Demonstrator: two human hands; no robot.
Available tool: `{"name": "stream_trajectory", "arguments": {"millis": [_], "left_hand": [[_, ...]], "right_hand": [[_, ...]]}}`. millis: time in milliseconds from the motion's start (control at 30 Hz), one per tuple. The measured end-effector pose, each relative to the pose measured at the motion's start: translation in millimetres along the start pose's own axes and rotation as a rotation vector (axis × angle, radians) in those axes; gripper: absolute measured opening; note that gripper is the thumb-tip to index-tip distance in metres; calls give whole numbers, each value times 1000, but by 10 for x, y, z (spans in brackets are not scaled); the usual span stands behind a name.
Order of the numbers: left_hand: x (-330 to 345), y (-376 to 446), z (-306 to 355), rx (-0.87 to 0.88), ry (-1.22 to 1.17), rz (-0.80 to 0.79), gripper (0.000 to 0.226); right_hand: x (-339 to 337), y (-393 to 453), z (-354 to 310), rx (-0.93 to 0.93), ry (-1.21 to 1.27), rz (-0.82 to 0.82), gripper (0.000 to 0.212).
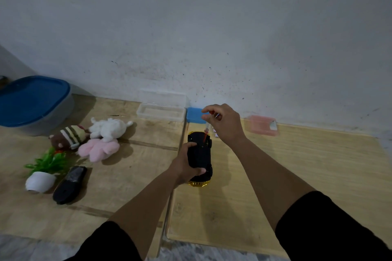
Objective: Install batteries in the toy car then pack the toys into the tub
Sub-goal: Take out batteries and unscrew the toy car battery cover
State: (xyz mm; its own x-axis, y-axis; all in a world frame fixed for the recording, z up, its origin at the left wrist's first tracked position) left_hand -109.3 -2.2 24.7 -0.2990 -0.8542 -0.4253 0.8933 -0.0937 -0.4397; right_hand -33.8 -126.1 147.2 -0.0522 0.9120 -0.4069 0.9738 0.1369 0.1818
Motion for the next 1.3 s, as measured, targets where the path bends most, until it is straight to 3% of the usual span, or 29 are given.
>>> {"name": "stream_trajectory", "arguments": {"millis": [167, 267, 400, 533, 800, 1033, 1300], "left_hand": [[-16, 22, -15, -4, -14, 6, 79], [-20, 32, 9, 0, -41, 14, 78], [-24, 51, 21, -2, -45, 0, 78], [-15, 63, 15, -3, -59, -8, 78], [24, 71, 48, -23, -120, -26, 74], [77, 46, 109, -34, -148, -77, 70], [118, 43, 100, -72, -166, -81, 68]], "right_hand": [[-9, 15, 37, 110, 86, -52, 25], [-8, 13, 30, 87, 80, -45, 14], [-34, 15, 21, 70, 114, -12, 15], [-60, 5, 18, 80, 54, -55, 29], [-92, -23, -6, -38, -70, -46, 12], [-126, -6, 52, 3, -108, -29, 29], [-147, -13, 42, -36, -102, -53, 18]]}}
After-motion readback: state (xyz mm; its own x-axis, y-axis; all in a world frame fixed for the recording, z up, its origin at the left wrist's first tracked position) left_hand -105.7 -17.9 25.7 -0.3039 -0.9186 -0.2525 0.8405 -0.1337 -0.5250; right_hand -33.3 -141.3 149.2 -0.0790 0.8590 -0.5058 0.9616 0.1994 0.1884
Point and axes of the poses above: each hand's wrist, its own y-axis towards the middle knuckle, its own x-axis out of the palm, z = x × y, the point moved 6 cm from there along y, towards the middle knuckle, and after that the axes turned 11 degrees about y, right-handed, at the moved point
